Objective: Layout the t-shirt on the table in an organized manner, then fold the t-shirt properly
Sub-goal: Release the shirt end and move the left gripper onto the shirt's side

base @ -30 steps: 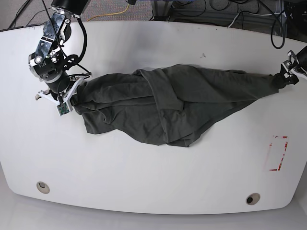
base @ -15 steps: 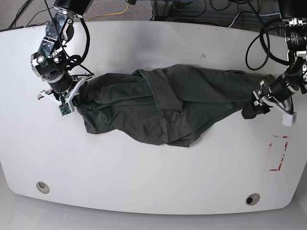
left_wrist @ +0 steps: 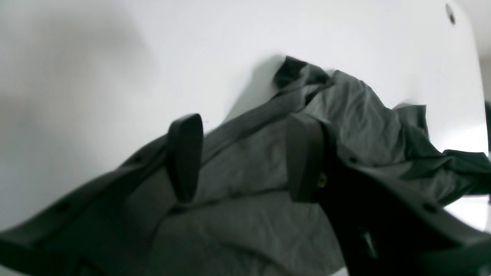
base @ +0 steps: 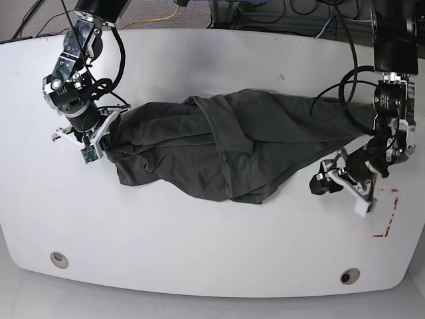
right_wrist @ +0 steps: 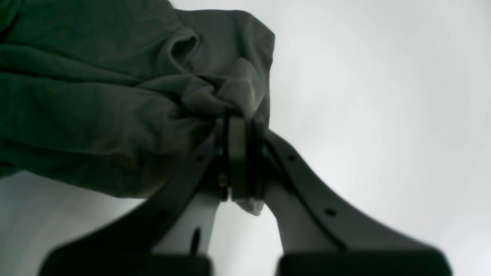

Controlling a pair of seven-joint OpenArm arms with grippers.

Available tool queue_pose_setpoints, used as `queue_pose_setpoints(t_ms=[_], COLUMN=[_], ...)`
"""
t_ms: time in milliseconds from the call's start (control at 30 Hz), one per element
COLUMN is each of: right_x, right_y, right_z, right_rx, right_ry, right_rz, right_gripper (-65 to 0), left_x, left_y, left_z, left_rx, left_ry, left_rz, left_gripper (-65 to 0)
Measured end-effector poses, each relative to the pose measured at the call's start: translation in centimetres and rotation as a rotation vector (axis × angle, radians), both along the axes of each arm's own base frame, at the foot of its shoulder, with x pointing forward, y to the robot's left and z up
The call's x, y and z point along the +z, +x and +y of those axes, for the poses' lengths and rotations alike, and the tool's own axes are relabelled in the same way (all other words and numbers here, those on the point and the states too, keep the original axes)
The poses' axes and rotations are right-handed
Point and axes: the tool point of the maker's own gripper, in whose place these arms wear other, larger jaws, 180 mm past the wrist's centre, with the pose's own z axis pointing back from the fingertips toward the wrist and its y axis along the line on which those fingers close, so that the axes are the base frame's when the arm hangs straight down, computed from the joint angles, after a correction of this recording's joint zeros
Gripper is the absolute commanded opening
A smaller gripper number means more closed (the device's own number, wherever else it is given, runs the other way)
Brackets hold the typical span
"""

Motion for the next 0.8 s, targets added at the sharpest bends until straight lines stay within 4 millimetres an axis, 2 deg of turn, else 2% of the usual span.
queue_pose_setpoints(t_ms=[167, 267, 467, 667, 800], right_x=[0.2, 0.6, 0.5, 0.5, 0.5], right_y=[0.2, 0.6, 0.5, 0.6, 0.6], right_z=[-0.1, 0.0, -0.1, 0.0, 0.0], right_rx=[-0.003, -0.001, -0.003, -0.002, -0.002], right_ry=[-0.002, 0.002, -0.001, 0.0, 0.0], right_rz=[-0.003, -0.019, -0.013, -0.017, -0.017], right_gripper=[-65.0, -65.0, -65.0, -65.0, -65.0], left_x=[-1.3, -2.2, -4.0, -5.1, -5.8], left_y=[0.7, 0.8, 1.4, 1.3, 1.4], left_z=[-2.4, -3.2, -2.7, -3.2, -2.4], left_rx=[-0.098, -0.152, -0.216, -0.413, -0.537], left_ry=[0.071, 0.127, 0.269, 0.366, 0.459], left_rz=[0.04, 0.075, 0.125, 0.124, 0.101], left_gripper=[-32.5, -32.5, -32.5, -32.5, -32.5])
